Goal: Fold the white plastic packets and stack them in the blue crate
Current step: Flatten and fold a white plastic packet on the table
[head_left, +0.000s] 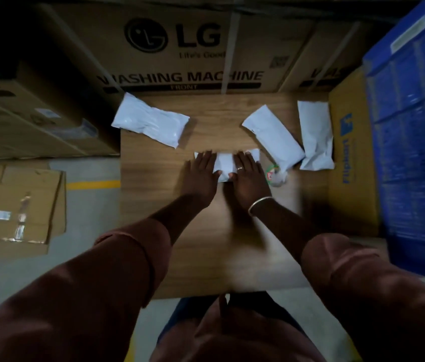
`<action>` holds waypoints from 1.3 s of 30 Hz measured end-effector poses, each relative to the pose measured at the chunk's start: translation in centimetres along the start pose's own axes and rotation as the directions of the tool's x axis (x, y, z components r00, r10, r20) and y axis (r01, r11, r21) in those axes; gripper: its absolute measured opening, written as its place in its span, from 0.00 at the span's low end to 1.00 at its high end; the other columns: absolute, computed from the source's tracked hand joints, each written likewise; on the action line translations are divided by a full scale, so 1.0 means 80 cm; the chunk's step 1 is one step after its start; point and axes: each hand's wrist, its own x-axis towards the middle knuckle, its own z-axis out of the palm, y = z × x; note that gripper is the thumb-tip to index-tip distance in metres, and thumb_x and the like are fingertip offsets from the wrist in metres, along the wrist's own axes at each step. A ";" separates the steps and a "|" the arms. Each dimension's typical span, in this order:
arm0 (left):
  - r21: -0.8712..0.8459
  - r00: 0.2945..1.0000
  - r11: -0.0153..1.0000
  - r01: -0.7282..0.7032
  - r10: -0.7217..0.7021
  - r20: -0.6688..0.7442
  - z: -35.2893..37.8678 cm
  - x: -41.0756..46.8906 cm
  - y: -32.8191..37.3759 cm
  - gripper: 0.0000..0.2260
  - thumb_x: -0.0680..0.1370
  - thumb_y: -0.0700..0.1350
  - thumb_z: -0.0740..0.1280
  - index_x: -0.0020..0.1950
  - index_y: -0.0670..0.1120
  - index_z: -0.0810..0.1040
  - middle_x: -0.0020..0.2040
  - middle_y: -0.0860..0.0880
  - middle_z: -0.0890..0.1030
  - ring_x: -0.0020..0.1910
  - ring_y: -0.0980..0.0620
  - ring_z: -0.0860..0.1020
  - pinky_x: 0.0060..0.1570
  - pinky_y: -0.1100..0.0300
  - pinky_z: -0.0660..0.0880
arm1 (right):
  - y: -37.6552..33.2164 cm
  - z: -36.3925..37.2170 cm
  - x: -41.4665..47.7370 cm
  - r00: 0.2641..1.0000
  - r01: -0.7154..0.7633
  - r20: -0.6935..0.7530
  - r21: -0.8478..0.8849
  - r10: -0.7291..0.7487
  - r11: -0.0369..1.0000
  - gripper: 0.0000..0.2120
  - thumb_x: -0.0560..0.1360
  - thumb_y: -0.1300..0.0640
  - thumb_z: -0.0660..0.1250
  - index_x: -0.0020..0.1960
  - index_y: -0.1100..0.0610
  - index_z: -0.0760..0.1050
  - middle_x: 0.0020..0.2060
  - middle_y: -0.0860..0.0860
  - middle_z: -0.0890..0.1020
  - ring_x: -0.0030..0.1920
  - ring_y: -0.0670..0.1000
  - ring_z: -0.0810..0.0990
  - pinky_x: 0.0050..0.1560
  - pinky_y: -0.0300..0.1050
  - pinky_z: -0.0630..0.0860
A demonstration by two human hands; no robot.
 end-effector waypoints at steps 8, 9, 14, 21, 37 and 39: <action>-0.024 0.993 1.000 0.013 -0.015 -0.119 0.060 -0.113 0.034 0.24 0.85 0.54 0.51 0.77 0.46 0.67 0.80 0.46 0.65 0.80 0.44 0.61 0.79 0.39 0.53 | 0.005 0.018 -0.137 1.000 -0.004 -0.023 0.063 0.005 0.998 0.30 0.81 0.50 0.57 0.80 0.56 0.55 0.80 0.51 0.58 0.80 0.52 0.53 0.79 0.56 0.53; -0.026 0.992 1.000 0.014 -0.017 -0.124 0.064 -0.121 0.037 0.24 0.85 0.54 0.50 0.78 0.46 0.66 0.80 0.46 0.64 0.81 0.44 0.59 0.79 0.39 0.52 | 0.006 0.019 -0.143 0.999 -0.003 -0.037 0.052 0.005 0.999 0.29 0.81 0.51 0.58 0.80 0.56 0.56 0.80 0.51 0.59 0.80 0.52 0.54 0.79 0.56 0.53; -0.061 0.972 0.995 0.085 -0.096 -0.215 0.076 -0.123 0.050 0.24 0.86 0.53 0.48 0.80 0.45 0.63 0.81 0.47 0.62 0.82 0.47 0.57 0.79 0.37 0.50 | 0.007 0.023 -0.121 0.993 0.021 -0.119 0.003 -0.021 1.000 0.24 0.83 0.55 0.56 0.78 0.56 0.62 0.78 0.51 0.63 0.80 0.53 0.57 0.79 0.55 0.54; 0.010 0.950 0.994 0.111 -0.103 -0.294 0.093 -0.077 0.050 0.22 0.86 0.48 0.52 0.78 0.43 0.68 0.79 0.46 0.66 0.80 0.44 0.62 0.76 0.37 0.60 | 0.020 0.047 -0.072 0.999 -0.004 -0.047 -0.079 0.000 0.997 0.26 0.83 0.50 0.47 0.79 0.59 0.60 0.79 0.54 0.60 0.81 0.54 0.53 0.79 0.55 0.53; -0.150 0.939 0.984 0.094 -0.138 -0.316 0.106 -0.080 0.050 0.24 0.84 0.47 0.50 0.80 0.40 0.62 0.81 0.44 0.63 0.81 0.45 0.59 0.78 0.43 0.60 | 0.027 0.062 -0.079 0.987 0.038 -0.156 -0.002 -0.038 0.999 0.28 0.82 0.54 0.54 0.80 0.61 0.56 0.80 0.55 0.58 0.81 0.53 0.53 0.79 0.55 0.54; -0.138 0.942 0.984 0.113 -0.150 -0.301 0.106 -0.078 0.052 0.25 0.85 0.47 0.50 0.80 0.40 0.61 0.81 0.44 0.62 0.81 0.45 0.58 0.78 0.43 0.59 | 0.026 0.064 -0.078 0.987 0.030 -0.154 -0.042 -0.036 0.999 0.28 0.83 0.53 0.55 0.79 0.62 0.56 0.80 0.56 0.59 0.80 0.54 0.54 0.79 0.55 0.54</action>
